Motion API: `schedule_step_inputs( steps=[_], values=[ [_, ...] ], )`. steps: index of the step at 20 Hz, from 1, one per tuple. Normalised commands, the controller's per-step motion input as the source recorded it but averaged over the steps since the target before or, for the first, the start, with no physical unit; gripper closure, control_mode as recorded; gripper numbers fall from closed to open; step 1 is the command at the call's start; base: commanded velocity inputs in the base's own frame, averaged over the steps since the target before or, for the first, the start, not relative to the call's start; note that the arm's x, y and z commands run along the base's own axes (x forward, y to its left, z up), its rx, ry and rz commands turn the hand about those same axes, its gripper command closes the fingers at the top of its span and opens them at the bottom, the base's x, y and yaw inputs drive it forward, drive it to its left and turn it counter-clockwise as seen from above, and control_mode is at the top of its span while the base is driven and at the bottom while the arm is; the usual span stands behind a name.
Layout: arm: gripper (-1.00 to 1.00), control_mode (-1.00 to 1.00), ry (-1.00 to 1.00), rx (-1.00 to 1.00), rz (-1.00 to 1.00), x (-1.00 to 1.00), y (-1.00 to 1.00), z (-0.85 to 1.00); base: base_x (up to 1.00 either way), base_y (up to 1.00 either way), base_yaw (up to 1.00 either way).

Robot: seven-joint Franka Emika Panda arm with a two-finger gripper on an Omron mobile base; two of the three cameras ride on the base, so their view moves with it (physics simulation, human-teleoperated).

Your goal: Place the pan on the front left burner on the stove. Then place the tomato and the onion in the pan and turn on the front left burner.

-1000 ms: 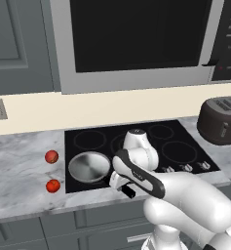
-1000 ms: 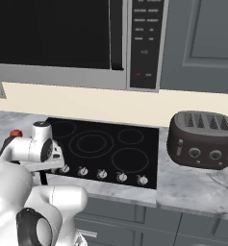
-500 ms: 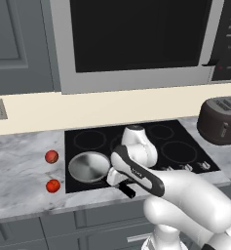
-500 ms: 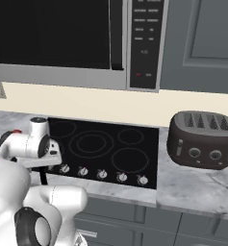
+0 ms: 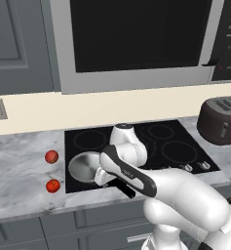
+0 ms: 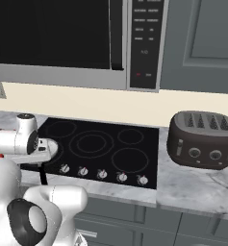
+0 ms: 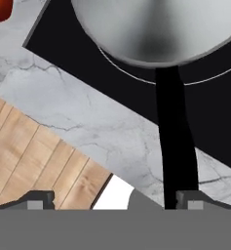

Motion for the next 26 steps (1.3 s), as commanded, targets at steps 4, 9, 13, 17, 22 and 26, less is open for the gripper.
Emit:
schedule_step_inputs(
  steps=[4,9,13,17,22,26],
  values=[
    [-1.00,-1.00,0.00,-0.02,0.00,0.00,0.50,0.08,0.00,0.00,0.00],
    [-1.00,-1.00,0.00,-0.01,0.00,0.00,0.43,0.00,0.00,0.00,0.00],
    [-1.00,-1.00,0.00,0.00,0.00,0.00,0.36,0.00,0.00,0.00,0.00],
    [-1.00,-1.00,0.00,0.00,-0.03,0.10,0.44,0.00,0.00,0.00,0.00],
    [-1.00,-1.00,0.00,0.00,-0.11,0.10,0.55,0.00,0.00,0.00,0.00],
    [-1.00,-1.00,0.00,0.00,-0.11,0.02,0.50,0.00,0.00,0.00,0.00]
  ],
)
